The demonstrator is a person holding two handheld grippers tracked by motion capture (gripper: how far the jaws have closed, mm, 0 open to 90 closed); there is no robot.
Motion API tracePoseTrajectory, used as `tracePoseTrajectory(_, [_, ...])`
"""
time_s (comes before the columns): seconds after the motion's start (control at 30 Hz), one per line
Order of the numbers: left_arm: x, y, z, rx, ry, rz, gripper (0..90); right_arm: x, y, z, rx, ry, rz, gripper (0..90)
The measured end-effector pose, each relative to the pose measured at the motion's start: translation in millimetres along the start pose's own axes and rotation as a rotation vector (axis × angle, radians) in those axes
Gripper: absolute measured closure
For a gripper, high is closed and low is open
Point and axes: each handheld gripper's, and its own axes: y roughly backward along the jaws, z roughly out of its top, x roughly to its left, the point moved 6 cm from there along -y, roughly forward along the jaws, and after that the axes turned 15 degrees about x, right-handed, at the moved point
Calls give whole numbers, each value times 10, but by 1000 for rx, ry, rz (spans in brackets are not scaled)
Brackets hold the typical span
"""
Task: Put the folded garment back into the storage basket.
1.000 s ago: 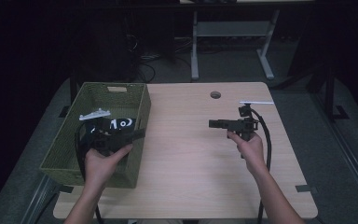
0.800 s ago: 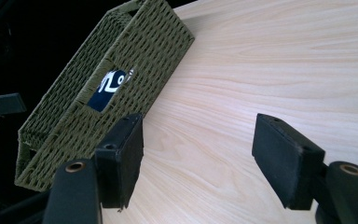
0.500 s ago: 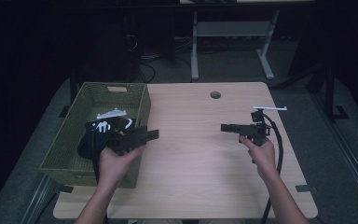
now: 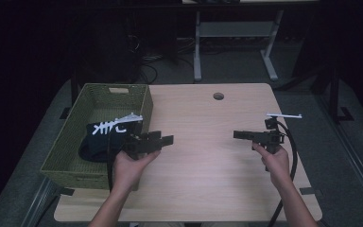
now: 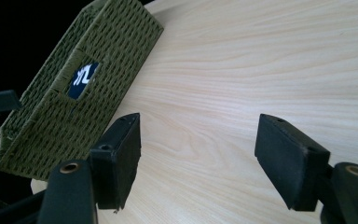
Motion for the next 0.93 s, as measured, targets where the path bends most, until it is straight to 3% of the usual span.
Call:
tracePoseTrajectory(0.73, [-124,-471,-91,42,0,-40,327,-362,208,-344,-6,-62,-18,298])
tracePoseTrajectory(0.93, [-99,-602,-161,59,15,-49,325,-453,257,-447,-5,-70,-30,299])
